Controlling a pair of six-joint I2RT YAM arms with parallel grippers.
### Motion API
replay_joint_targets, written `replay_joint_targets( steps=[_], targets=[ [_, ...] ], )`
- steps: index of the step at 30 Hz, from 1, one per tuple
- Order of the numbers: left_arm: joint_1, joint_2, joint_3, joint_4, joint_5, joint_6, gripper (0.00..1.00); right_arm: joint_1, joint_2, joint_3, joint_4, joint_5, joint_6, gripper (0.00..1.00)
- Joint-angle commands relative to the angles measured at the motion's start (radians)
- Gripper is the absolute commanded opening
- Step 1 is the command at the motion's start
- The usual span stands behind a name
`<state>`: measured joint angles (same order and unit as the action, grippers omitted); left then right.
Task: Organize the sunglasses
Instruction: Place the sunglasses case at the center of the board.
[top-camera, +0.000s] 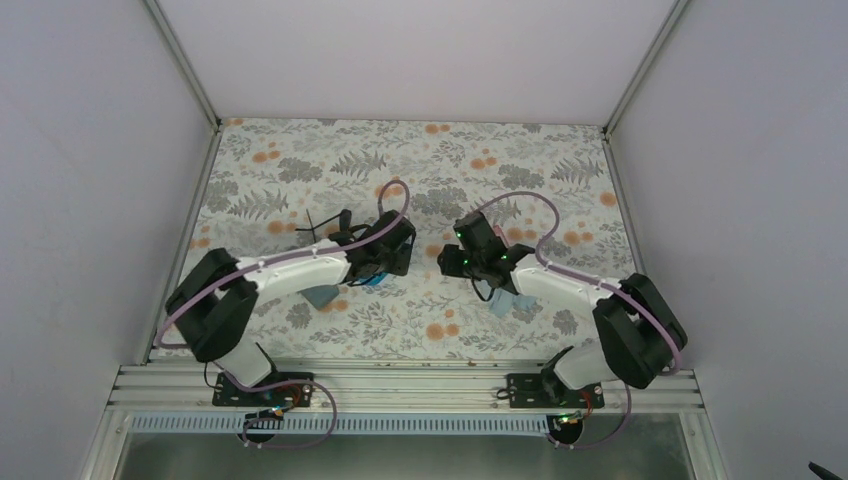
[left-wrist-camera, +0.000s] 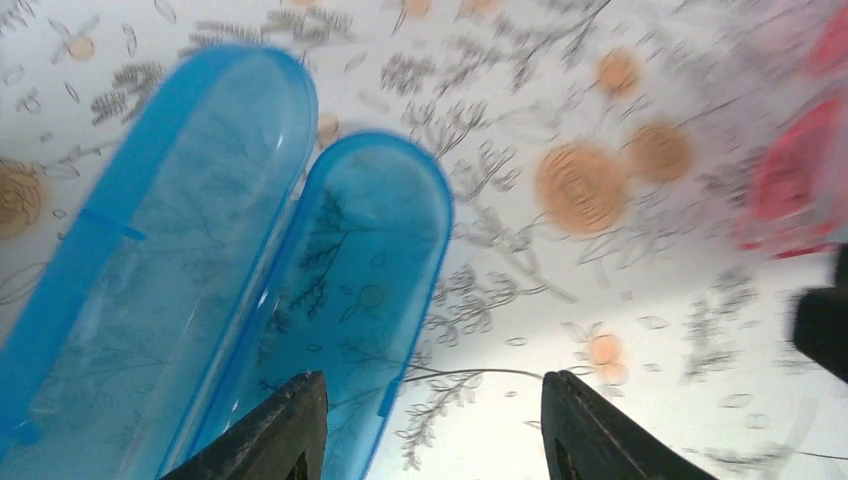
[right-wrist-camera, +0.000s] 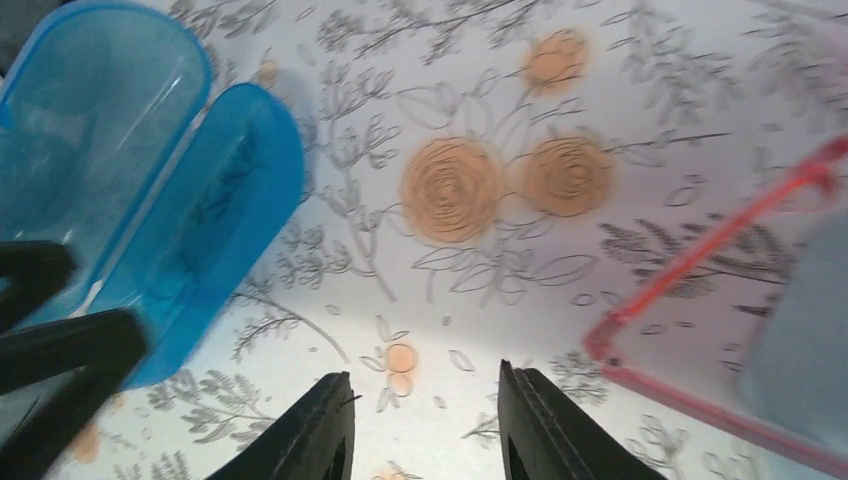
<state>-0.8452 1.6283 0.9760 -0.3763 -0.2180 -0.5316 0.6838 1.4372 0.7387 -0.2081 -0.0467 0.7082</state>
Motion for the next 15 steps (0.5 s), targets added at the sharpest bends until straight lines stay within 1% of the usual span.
replay_joint_targets(
  steps=[1, 5, 8, 12, 15],
  targets=[
    [-0.017, -0.123, -0.027, 0.043, 0.05, -0.056, 0.52, -0.014, -0.062, 0.006, -0.124, 0.204, 0.038, 0.38],
    [-0.052, -0.214, -0.137, 0.177, 0.193, -0.099, 0.5, -0.014, -0.103, -0.006, -0.284, 0.363, 0.108, 0.37],
    [-0.069, -0.259, -0.221, 0.292, 0.272, -0.142, 0.49, -0.015, -0.106, -0.033, -0.355, 0.411, 0.145, 0.37],
    [-0.072, -0.272, -0.286, 0.388, 0.34, -0.184, 0.48, -0.014, -0.095, -0.06, -0.389, 0.408, 0.155, 0.37],
    [-0.077, -0.26, -0.298, 0.418, 0.346, -0.197, 0.45, -0.015, -0.094, -0.093, -0.312, 0.324, 0.071, 0.38]
  ],
)
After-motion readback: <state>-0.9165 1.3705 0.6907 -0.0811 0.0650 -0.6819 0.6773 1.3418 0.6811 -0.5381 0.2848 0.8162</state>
